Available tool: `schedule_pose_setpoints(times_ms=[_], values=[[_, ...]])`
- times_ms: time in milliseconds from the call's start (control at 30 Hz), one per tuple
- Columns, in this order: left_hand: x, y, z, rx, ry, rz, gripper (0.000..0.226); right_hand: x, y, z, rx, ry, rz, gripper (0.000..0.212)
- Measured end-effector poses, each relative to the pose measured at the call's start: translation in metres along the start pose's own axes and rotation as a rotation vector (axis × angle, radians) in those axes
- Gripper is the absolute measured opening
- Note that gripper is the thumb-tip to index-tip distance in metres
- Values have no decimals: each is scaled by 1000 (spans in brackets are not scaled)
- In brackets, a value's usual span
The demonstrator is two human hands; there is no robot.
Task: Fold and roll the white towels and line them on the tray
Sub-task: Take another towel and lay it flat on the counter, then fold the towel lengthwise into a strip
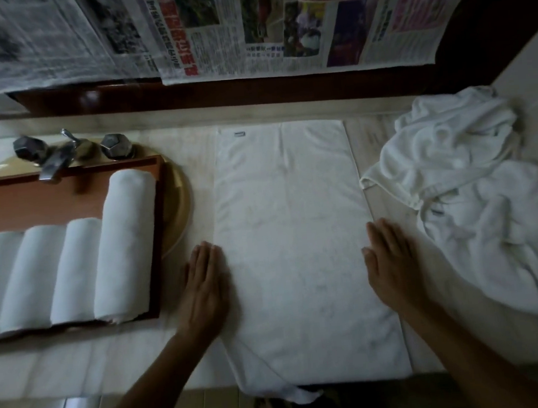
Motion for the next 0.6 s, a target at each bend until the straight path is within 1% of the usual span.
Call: schedule_pose_setpoints(times_ms=[67, 133, 200, 267, 367, 433, 533, 600], values=[[23, -13, 10, -16, -59, 8, 62, 18, -9, -4, 10, 25, -17, 55], [48, -28, 29, 12, -119, 64, 58, 46, -13, -18, 0, 49, -96, 61], [76, -33, 48, 95, -136, 94, 53, 81, -16, -38, -27, 32, -152, 65], [101, -28, 59, 207, -172, 88, 47, 110, -13, -56, -58, -29, -187, 64], [134, -24, 67, 335, -241, 59, 33, 146, 3, -68, -78, -57, -304, 61], [148, -17, 77, 335, -208, -8, 29, 156, 9, -71, -68, -61, -348, 59], [158, -3, 95, 229, -79, -146, 34, 156, 7, -74, -71, -22, -372, 60], [158, -1, 100, 186, -54, -181, 27, 154, 7, -76, -67, -3, -389, 61]])
Point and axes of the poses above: each hand's wrist, its own x-axis away from the middle knuckle, its own y-axis out of the palm, z = x × y, the point moved 10 cm from there along -x, towards the middle knuckle, and after that the axes turned 3 degrees about y, right-handed, at the moved point
